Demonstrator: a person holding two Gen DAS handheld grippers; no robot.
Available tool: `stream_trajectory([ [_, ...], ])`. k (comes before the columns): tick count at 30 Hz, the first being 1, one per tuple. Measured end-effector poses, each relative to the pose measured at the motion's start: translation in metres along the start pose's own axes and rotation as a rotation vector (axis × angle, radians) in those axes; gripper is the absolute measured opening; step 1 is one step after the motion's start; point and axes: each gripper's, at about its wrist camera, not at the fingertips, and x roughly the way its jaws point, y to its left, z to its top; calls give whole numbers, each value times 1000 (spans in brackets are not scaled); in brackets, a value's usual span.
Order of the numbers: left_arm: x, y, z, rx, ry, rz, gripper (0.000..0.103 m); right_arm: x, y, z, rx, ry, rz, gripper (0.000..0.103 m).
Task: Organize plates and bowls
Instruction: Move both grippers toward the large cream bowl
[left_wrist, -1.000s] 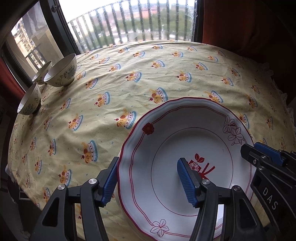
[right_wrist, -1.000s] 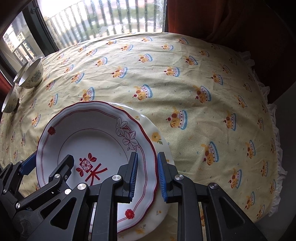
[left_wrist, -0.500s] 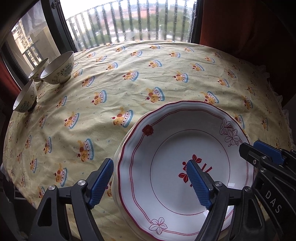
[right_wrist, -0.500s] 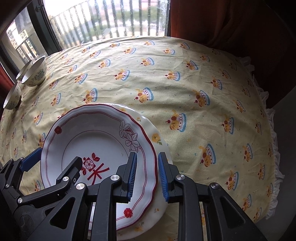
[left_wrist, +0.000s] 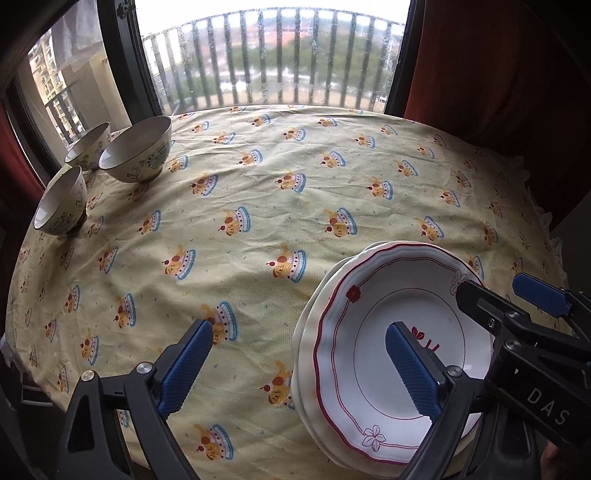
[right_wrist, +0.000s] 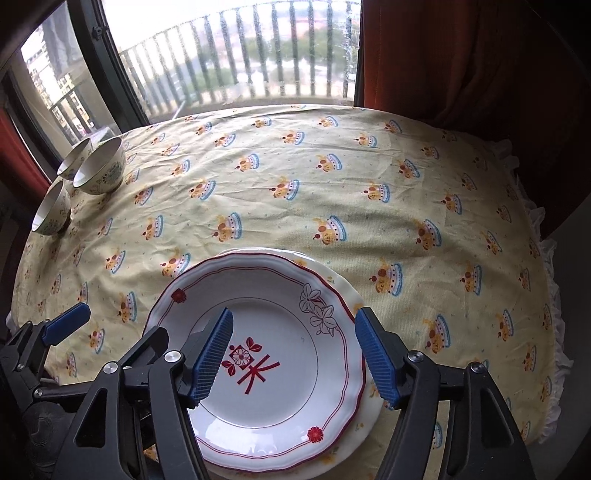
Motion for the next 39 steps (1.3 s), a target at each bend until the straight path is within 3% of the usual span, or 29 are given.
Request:
stream_trajectory([
  [9,-5,53,15,52,-17,-52,96,-7,55,11,36,-44,-23,72],
  [17,-8,118,32,141,-42,-38,95,-5,125,20,87,-67,-81,72],
  [26,-1,203,44,127,-61,-23,91,13,206,34,133,-79,-92,72],
  [39,6,305,71,68,-111,63,85,34,311,70,135,-99,-74,72],
])
